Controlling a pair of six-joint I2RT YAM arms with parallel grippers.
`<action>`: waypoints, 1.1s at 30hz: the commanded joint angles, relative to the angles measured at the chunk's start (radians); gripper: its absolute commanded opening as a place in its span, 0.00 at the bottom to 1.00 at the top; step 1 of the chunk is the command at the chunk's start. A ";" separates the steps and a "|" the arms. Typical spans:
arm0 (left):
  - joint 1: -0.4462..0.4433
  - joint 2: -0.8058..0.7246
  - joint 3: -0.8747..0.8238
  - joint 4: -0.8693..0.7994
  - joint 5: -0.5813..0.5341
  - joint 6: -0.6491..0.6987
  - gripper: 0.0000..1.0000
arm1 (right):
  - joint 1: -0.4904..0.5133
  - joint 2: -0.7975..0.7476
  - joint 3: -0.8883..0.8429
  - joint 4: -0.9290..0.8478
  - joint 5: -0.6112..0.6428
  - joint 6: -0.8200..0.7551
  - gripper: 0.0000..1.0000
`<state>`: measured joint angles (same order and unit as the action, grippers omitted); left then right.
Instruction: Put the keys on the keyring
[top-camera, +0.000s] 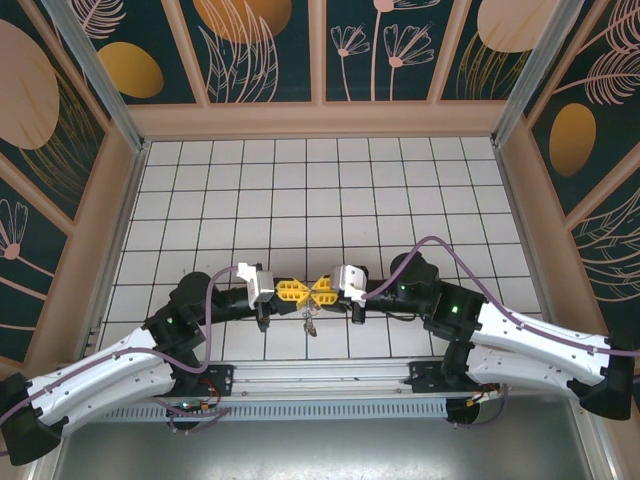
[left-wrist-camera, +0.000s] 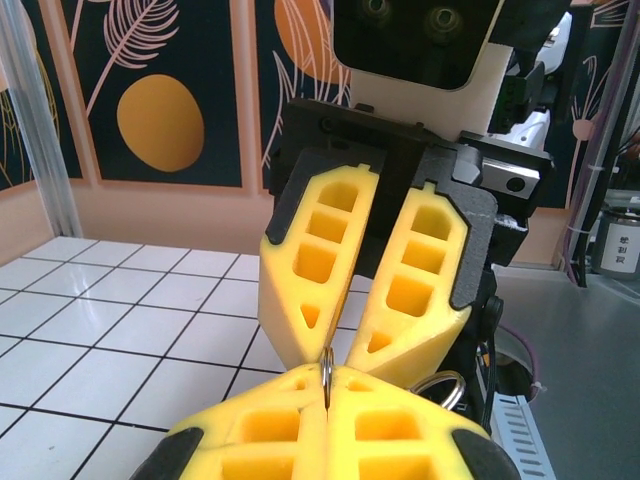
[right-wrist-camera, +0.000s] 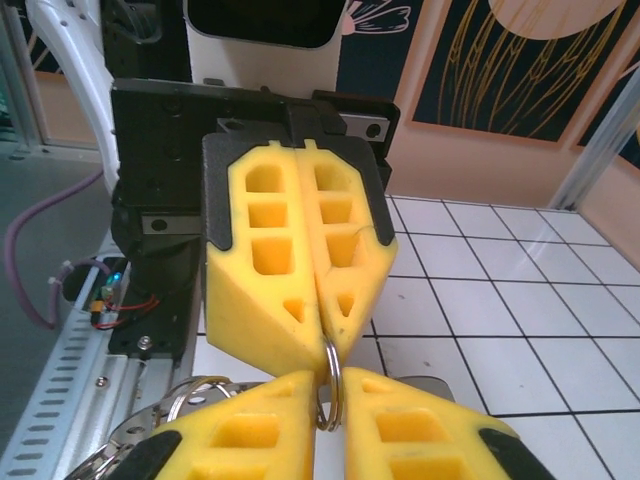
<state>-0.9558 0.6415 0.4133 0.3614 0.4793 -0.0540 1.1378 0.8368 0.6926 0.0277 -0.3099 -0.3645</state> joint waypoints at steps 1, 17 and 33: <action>-0.011 -0.020 0.052 0.085 0.064 0.018 0.00 | -0.013 0.012 -0.013 0.022 -0.041 0.028 0.10; -0.011 -0.039 0.074 -0.016 0.029 0.050 0.00 | -0.053 0.050 0.021 -0.016 -0.066 0.024 0.00; -0.010 0.128 0.331 -0.566 -0.146 0.213 0.12 | -0.040 0.123 0.146 -0.175 0.066 -0.108 0.00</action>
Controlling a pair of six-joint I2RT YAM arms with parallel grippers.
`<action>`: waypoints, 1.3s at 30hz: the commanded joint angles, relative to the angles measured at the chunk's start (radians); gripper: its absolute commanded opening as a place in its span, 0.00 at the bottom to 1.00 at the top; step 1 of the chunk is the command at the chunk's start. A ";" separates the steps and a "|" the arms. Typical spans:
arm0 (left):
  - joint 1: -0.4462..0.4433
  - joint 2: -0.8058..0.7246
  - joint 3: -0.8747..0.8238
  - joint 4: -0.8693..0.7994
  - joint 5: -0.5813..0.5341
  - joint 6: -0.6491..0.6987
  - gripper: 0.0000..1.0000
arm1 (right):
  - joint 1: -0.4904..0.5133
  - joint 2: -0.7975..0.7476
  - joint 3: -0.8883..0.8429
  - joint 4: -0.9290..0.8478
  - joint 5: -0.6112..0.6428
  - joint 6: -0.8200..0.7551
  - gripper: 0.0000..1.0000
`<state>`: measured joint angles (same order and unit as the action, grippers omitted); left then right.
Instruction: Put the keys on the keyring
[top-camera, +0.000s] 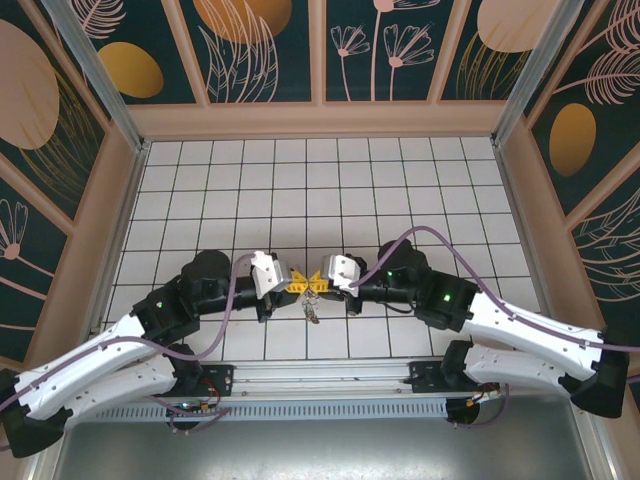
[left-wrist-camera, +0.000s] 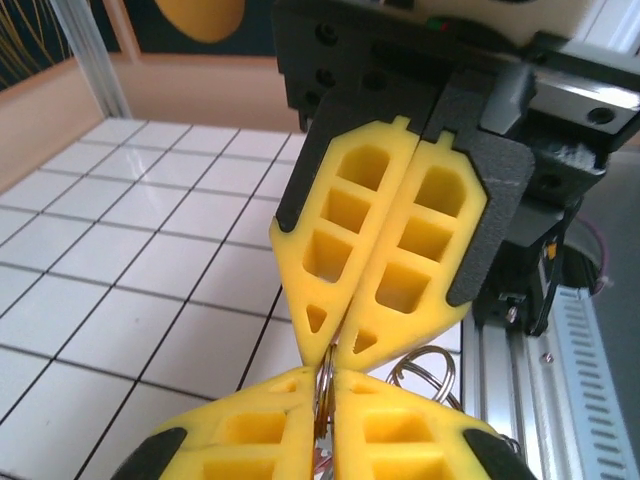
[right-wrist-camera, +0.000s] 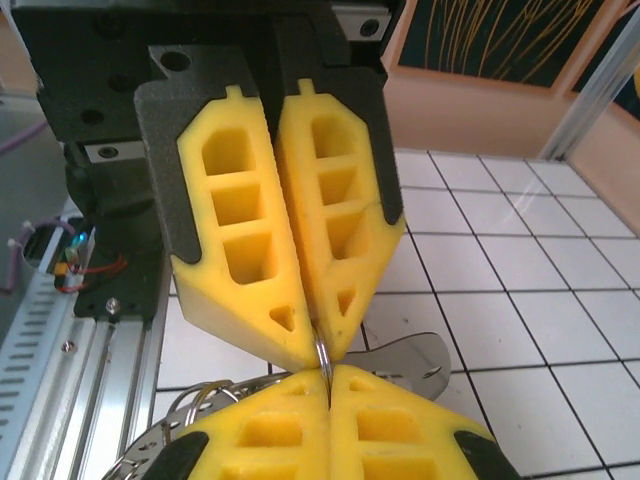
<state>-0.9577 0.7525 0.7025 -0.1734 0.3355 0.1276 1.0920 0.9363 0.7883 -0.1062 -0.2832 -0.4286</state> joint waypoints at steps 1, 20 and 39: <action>-0.009 0.022 0.043 -0.031 -0.003 0.032 0.13 | 0.008 0.032 0.059 -0.053 0.049 -0.052 0.00; -0.009 -0.139 -0.121 0.295 0.090 -0.061 0.00 | 0.020 -0.022 -0.022 0.036 -0.059 -0.003 0.17; -0.009 -0.187 -0.226 0.496 0.130 -0.104 0.00 | 0.019 -0.089 -0.080 0.155 -0.117 0.054 0.20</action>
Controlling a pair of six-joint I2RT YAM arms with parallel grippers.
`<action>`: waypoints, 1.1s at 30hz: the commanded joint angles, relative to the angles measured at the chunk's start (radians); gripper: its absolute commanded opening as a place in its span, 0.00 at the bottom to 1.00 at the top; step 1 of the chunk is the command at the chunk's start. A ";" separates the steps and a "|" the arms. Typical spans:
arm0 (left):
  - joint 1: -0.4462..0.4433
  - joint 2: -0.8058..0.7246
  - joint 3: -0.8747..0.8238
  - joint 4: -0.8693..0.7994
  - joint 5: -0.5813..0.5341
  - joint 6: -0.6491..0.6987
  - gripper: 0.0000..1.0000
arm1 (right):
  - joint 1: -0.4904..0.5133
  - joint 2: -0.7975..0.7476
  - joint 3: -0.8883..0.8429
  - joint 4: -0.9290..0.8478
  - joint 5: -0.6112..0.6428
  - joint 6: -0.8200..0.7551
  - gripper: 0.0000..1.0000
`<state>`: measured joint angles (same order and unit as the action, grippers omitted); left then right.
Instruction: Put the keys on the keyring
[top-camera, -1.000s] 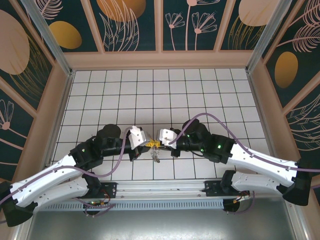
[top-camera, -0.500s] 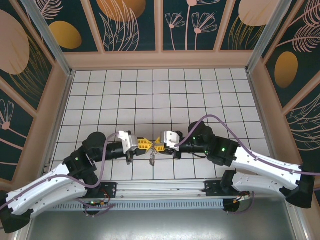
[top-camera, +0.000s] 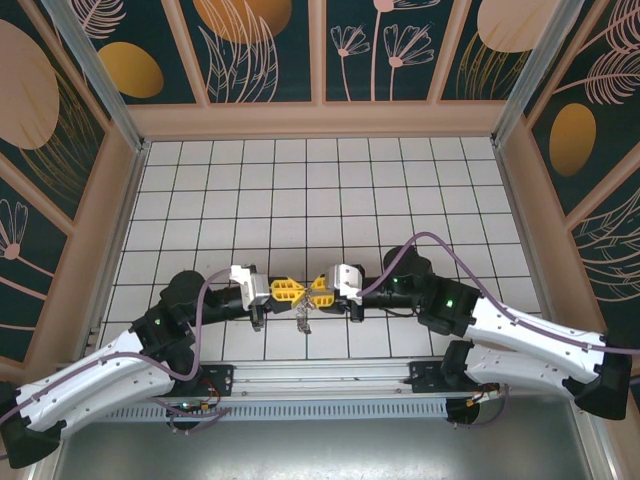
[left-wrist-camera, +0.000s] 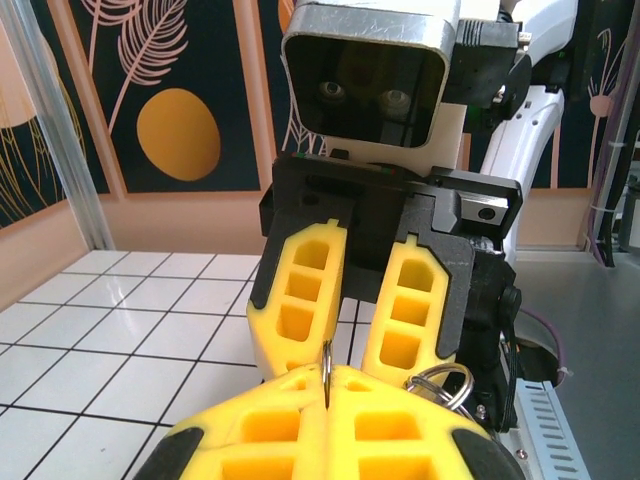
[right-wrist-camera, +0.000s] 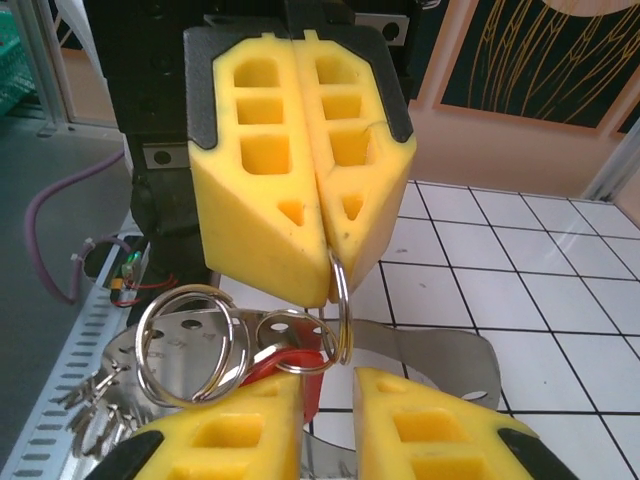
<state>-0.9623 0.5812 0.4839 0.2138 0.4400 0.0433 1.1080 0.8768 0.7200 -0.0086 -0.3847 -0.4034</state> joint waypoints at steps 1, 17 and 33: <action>-0.003 -0.015 -0.010 0.119 0.032 -0.021 0.00 | 0.004 -0.036 -0.014 0.060 -0.014 0.031 0.20; -0.004 -0.026 -0.010 0.120 0.047 -0.026 0.00 | -0.004 -0.108 -0.047 0.109 0.061 0.067 0.21; -0.004 -0.016 -0.010 0.122 0.058 -0.024 0.00 | -0.020 -0.081 -0.114 0.309 -0.121 0.159 0.22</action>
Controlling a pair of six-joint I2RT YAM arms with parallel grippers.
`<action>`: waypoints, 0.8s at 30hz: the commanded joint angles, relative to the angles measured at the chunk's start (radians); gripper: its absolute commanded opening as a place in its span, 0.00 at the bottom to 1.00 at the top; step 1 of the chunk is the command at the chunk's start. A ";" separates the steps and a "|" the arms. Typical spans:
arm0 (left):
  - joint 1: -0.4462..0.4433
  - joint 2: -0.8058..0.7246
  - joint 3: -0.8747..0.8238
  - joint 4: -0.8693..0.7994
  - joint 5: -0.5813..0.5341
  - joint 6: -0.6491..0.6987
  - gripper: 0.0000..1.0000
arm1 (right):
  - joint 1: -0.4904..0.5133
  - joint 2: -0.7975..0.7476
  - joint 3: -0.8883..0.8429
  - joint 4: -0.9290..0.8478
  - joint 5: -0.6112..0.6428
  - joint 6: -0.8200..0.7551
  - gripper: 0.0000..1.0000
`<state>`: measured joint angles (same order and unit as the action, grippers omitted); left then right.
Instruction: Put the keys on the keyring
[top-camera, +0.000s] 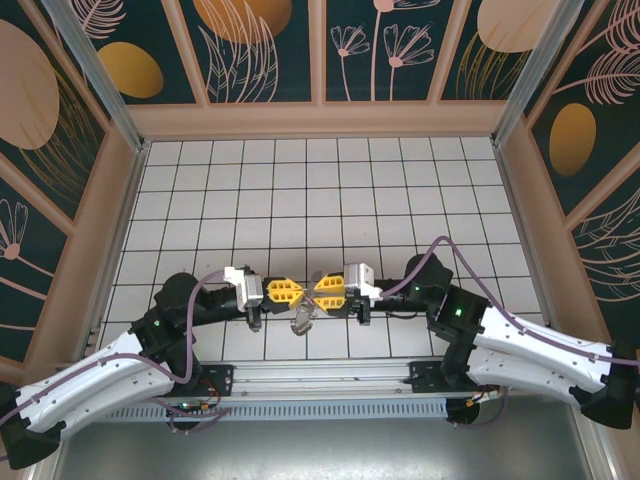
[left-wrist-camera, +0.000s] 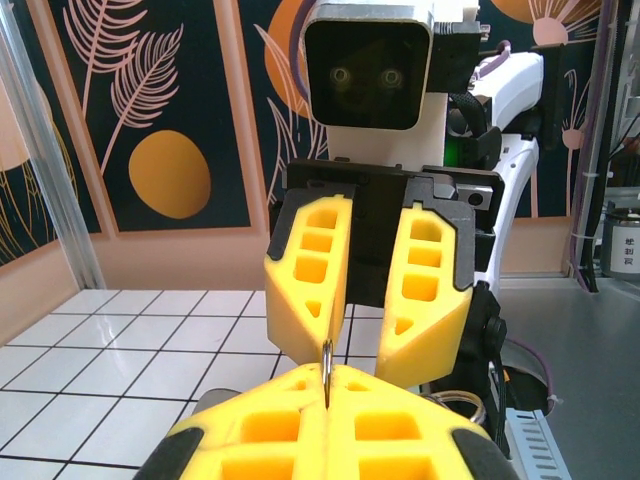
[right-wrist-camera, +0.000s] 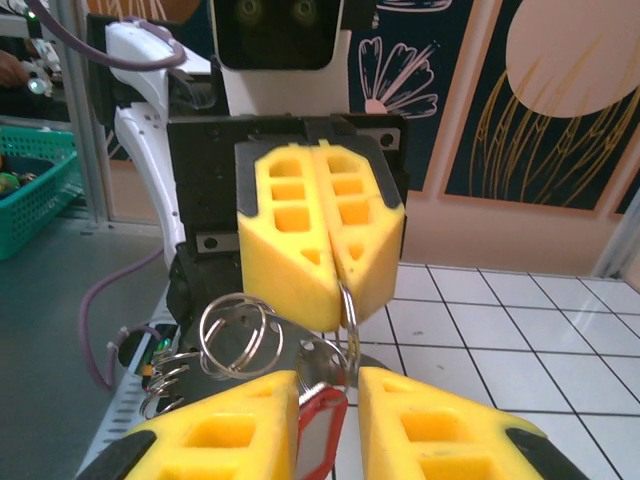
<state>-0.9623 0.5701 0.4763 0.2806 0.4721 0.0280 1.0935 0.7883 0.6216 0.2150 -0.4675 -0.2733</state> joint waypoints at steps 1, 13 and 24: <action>-0.004 -0.005 -0.002 0.056 0.026 -0.008 0.00 | -0.006 0.011 -0.017 0.092 -0.042 0.032 0.22; -0.004 -0.003 -0.002 0.063 0.042 -0.011 0.00 | -0.012 0.057 -0.016 0.129 -0.019 0.052 0.22; -0.003 -0.002 -0.001 0.065 0.041 -0.013 0.00 | -0.020 0.059 -0.022 0.148 -0.028 0.065 0.22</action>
<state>-0.9623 0.5720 0.4759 0.2874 0.4938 0.0280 1.0790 0.8394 0.6102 0.3141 -0.4915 -0.2245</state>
